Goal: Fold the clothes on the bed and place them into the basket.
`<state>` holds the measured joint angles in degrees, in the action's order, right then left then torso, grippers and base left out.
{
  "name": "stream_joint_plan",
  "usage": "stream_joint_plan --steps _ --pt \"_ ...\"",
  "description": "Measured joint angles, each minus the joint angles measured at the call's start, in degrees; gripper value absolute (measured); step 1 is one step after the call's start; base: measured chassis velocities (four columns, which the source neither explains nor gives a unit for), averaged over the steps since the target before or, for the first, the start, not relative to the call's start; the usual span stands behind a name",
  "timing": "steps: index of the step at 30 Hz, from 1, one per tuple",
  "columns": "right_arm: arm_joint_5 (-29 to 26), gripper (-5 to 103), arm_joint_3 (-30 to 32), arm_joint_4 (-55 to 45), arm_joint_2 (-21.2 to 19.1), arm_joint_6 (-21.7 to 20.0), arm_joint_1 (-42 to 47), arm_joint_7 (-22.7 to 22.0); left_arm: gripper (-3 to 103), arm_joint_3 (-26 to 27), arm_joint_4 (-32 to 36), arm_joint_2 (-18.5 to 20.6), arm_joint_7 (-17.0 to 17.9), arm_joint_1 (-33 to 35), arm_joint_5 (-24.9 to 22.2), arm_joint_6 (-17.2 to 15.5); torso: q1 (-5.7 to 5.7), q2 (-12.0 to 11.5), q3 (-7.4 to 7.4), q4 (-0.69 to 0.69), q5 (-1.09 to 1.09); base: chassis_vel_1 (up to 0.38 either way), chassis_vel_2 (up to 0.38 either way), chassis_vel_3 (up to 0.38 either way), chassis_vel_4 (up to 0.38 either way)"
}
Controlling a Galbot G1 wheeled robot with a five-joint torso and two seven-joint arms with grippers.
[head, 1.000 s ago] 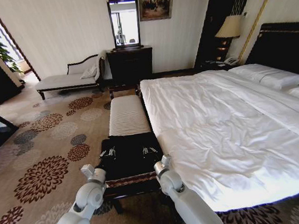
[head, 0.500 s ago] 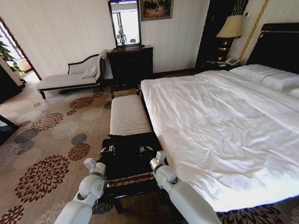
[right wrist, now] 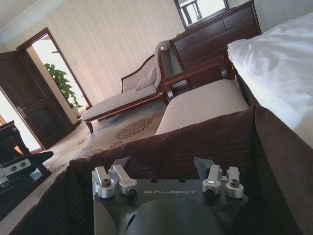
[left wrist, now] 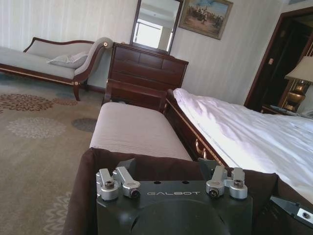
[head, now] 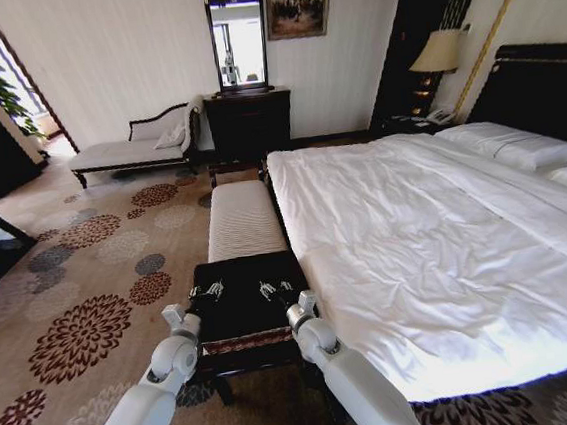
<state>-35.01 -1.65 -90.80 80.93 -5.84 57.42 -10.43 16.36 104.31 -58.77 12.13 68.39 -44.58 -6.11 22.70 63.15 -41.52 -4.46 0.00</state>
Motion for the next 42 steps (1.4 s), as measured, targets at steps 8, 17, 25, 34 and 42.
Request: stream_joint_plan --steps 8,17,25,34,42 --pt "0.4 99 0.7 -1.8 -0.4 -0.1 0.7 -0.1 98 0.8 1.9 -0.1 1.5 1.3 2.4 1.6 0.0 0.0 0.0 0.0 0.0 0.0 0.0 0.0 0.0" --pt "8.6 100 5.5 -6.4 -2.4 2.6 3.7 1.0 100 6.3 6.1 0.5 4.2 6.5 15.3 8.6 0.0 0.0 0.0 -0.01 0.0 0.0 0.0 0.0 0.0" --pt "15.7 100 13.8 -12.9 -5.2 6.5 12.1 2.1 100 14.7 11.9 -1.2 4.4 17.6 19.9 11.7 -0.02 0.0 0.01 0.01 0.01 0.0 0.0 0.0 0.0" --pt "17.2 100 22.8 -18.5 -6.9 8.8 22.1 3.7 100 22.1 17.4 -6.4 3.3 26.0 20.9 13.1 -0.02 0.0 0.01 -0.01 0.02 0.0 0.0 0.0 0.0" --pt "21.4 100 29.7 -20.4 -7.9 11.8 26.9 4.5 100 24.4 18.5 -9.0 0.8 32.9 22.7 16.0 -0.02 0.0 0.0 0.0 0.0 0.0 0.0 0.0 0.0"
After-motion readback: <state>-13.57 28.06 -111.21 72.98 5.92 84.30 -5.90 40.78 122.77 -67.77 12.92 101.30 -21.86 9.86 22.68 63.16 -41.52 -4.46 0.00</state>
